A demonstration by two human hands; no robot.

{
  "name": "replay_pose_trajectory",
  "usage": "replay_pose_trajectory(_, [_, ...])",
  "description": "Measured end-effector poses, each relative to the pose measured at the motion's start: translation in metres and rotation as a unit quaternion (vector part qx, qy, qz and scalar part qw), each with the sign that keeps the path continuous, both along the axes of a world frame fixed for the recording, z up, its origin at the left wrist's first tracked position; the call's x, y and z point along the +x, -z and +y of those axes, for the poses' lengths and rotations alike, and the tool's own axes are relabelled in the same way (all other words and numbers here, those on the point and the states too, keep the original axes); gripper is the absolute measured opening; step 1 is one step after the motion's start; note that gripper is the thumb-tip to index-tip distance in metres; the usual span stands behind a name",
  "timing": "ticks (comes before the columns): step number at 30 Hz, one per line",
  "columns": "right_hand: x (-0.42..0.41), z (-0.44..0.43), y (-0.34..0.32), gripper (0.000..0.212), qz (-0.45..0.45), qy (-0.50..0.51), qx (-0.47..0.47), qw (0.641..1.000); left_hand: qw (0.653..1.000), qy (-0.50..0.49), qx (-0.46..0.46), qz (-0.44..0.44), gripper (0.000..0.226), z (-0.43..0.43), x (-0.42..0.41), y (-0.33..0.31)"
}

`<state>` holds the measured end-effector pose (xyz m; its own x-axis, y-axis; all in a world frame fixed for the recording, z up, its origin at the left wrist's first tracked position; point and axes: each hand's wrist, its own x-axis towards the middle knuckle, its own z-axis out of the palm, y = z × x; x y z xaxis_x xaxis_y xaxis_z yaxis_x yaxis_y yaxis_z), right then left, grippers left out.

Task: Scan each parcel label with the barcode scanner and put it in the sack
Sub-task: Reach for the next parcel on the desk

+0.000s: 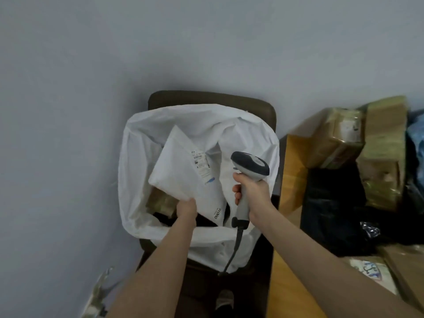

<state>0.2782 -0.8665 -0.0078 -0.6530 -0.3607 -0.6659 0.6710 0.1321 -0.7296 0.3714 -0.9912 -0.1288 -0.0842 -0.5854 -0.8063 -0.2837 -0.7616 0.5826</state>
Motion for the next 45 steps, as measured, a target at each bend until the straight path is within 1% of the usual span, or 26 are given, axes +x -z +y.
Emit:
replay_pose_trajectory(1, [-0.002, -0.003, 0.007, 0.011, -0.002, 0.001, 0.008, 1.0, 0.996, 0.049, 0.07, -0.002, 0.043, 0.002, 0.002, 0.004])
replay_pose_trajectory(2, [-0.004, -0.006, 0.014, 0.01, -0.003, 0.002, 0.016, 1.0, 0.983, 0.142, 0.114, -0.023, 0.045, 0.003, 0.007, 0.003])
replay_pose_trajectory(3, [-0.006, -0.007, 0.019, 0.01, -0.004, 0.001, 0.023, 1.0, 0.949, 0.278, 0.135, -0.06, 0.043, -0.001, 0.015, 0.001])
replay_pose_trajectory(4, [-0.008, -0.009, 0.023, 0.009, -0.005, 0.001, 0.028, 1.0, 0.903, 0.395, 0.135, -0.101, 0.036, -0.009, 0.02, -0.005])
replay_pose_trajectory(5, [-0.01, -0.012, 0.026, 0.009, -0.006, 0.0, 0.029, 1.0, 0.866, 0.471, 0.111, -0.124, 0.029, -0.018, 0.021, -0.01])
replay_pose_trajectory(6, [-0.011, -0.015, 0.028, 0.009, -0.009, 0.0, 0.029, 1.0, 0.853, 0.5, 0.077, -0.123, 0.027, -0.029, 0.02, -0.015])
replay_pose_trajectory(7, [-0.012, -0.018, 0.031, 0.009, -0.012, 0.001, 0.029, 1.0, 0.861, 0.496, 0.019, -0.11, 0.028, -0.039, 0.015, -0.021])
replay_pose_trajectory(8, [-0.011, -0.02, 0.033, 0.009, -0.016, 0.003, 0.028, 0.999, 0.865, 0.479, -0.081, -0.121, 0.028, -0.05, 0.009, -0.028])
replay_pose_trajectory(9, [-0.011, -0.023, 0.036, 0.009, -0.02, 0.003, 0.027, 0.999, 0.845, 0.461, -0.22, -0.16, 0.027, -0.059, 0.003, -0.036])
replay_pose_trajectory(10, [-0.01, -0.024, 0.038, 0.009, -0.023, 0.0, 0.027, 0.999, 0.791, 0.437, -0.369, -0.216, 0.023, -0.066, -0.001, -0.041])
replay_pose_trajectory(11, [-0.01, -0.025, 0.041, 0.009, -0.025, -0.003, 0.029, 0.999, 0.728, 0.418, -0.472, -0.269, 0.021, -0.074, -0.001, -0.039])
replay_pose_trajectory(12, [-0.011, -0.026, 0.044, 0.008, -0.026, -0.005, 0.031, 0.999, 0.683, 0.41, -0.515, -0.318, 0.033, -0.083, 0.002, -0.03])
replay_pose_trajectory(13, [-0.011, -0.027, 0.047, 0.007, -0.028, -0.007, 0.033, 0.999, 0.677, 0.425, -0.476, -0.366, 0.057, -0.092, 0.01, -0.016])
replay_pose_trajectory(15, [-0.013, -0.029, 0.053, 0.007, -0.031, -0.008, 0.038, 0.999, 0.73, 0.468, -0.307, -0.392, 0.095, -0.105, 0.025, 0.013])
replay_pose_trajectory(16, [-0.014, -0.029, 0.056, 0.007, -0.034, -0.007, 0.039, 0.999, 0.748, 0.497, -0.24, -0.37, 0.103, -0.106, 0.028, 0.028])
replay_pose_trajectory(17, [-0.015, -0.03, 0.059, 0.008, -0.036, -0.006, 0.039, 0.999, 0.742, 0.535, -0.205, -0.349, 0.106, -0.101, 0.027, 0.041])
replay_pose_trajectory(18, [-0.016, -0.031, 0.062, 0.009, -0.038, -0.003, 0.039, 0.999, 0.714, 0.577, -0.197, -0.344, 0.105, -0.092, 0.024, 0.052])
replay_pose_trajectory(20, [-0.018, -0.033, 0.067, 0.012, -0.045, 0.003, 0.038, 0.998, 0.637, 0.631, -0.218, -0.386, 0.099, -0.072, 0.015, 0.068])
replay_pose_trajectory(22, [-0.019, -0.033, 0.071, 0.012, -0.05, 0.002, 0.038, 0.998, 0.599, 0.637, -0.225, -0.43, 0.096, -0.063, 0.003, 0.077])
replay_pose_trajectory(25, [-0.019, -0.027, 0.075, 0.011, -0.055, 0.002, 0.043, 0.998, 0.597, 0.618, -0.219, -0.462, 0.083, -0.063, -0.008, 0.074])
replay_pose_trajectory(28, [-0.015, -0.015, 0.066, 0.009, -0.067, 0.01, 0.048, 0.997, 0.575, 0.612, -0.258, -0.477, 0.065, -0.053, -0.014, 0.056])
replay_pose_trajectory(31, [-0.01, 0.0, 0.048, 0.011, -0.077, 0.023, 0.044, 0.996, 0.57, 0.618, -0.346, -0.417, 0.062, -0.034, -0.025, 0.03])
replay_pose_trajectory(35, [0.001, 0.032, 0.016, 0.018, -0.105, 0.045, 0.015, 0.993, 0.605, 0.61, -0.429, -0.28, 0.056, 0.004, -0.043, -0.014])
replay_pose_trajectory(36, [0.004, 0.043, 0.008, 0.02, -0.112, 0.05, 0.004, 0.992, 0.606, 0.608, -0.441, -0.262, 0.054, 0.016, -0.045, -0.026])
replay_pose_trajectory(42, [0.026, 0.144, -0.031, 0.025, -0.155, 0.036, -0.05, 0.986, 0.583, 0.596, -0.485, -0.264, 0.054, 0.111, -0.039, -0.093])
replay_pose_trajectory(45, [0.034, 0.211, -0.046, 0.024, -0.146, 0.019, -0.068, 0.987, 0.573, 0.601, -0.485, -0.274, 0.054, 0.172, -0.032, -0.119])
